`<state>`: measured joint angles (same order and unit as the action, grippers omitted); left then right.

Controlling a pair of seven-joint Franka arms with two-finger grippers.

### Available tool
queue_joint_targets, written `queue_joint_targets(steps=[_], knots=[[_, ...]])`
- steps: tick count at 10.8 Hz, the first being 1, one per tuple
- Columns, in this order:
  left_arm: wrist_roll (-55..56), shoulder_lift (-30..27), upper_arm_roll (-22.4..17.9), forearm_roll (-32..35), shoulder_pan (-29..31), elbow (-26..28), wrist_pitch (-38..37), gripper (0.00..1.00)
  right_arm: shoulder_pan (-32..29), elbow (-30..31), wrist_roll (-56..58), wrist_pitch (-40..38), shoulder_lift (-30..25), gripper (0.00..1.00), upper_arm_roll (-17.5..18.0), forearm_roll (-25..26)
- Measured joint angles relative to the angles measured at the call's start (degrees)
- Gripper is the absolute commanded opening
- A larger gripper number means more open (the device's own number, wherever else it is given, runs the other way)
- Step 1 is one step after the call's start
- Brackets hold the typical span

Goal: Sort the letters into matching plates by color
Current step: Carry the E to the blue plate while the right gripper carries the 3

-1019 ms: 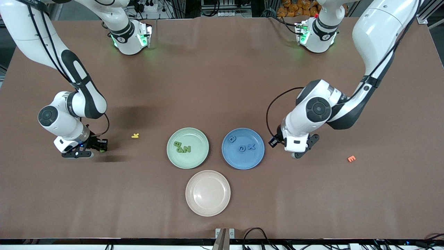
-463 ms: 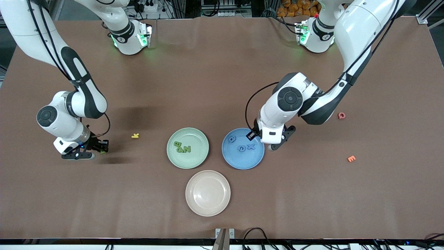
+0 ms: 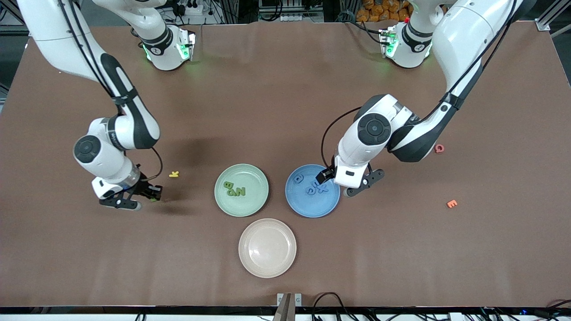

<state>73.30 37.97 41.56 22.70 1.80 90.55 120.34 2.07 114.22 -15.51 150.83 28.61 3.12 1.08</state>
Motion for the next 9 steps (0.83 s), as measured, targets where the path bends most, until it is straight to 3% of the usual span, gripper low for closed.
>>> queue_joint_targets(steps=[5, 9], knots=[[-24.2, -6.1, 0.0, 0.8, 6.3, -2.1, -13.6, 1.0, 10.2, -1.5, -20.5, -0.3, 0.4, 0.17, 0.2, 0.0], [-39.4, -8.8, 0.2, 0.6, 9.7, -8.7, -24.3, 1.0, 17.2, -6.3, -34.6, -5.9, 1.5, 0.17, 1.8, 0.0]])
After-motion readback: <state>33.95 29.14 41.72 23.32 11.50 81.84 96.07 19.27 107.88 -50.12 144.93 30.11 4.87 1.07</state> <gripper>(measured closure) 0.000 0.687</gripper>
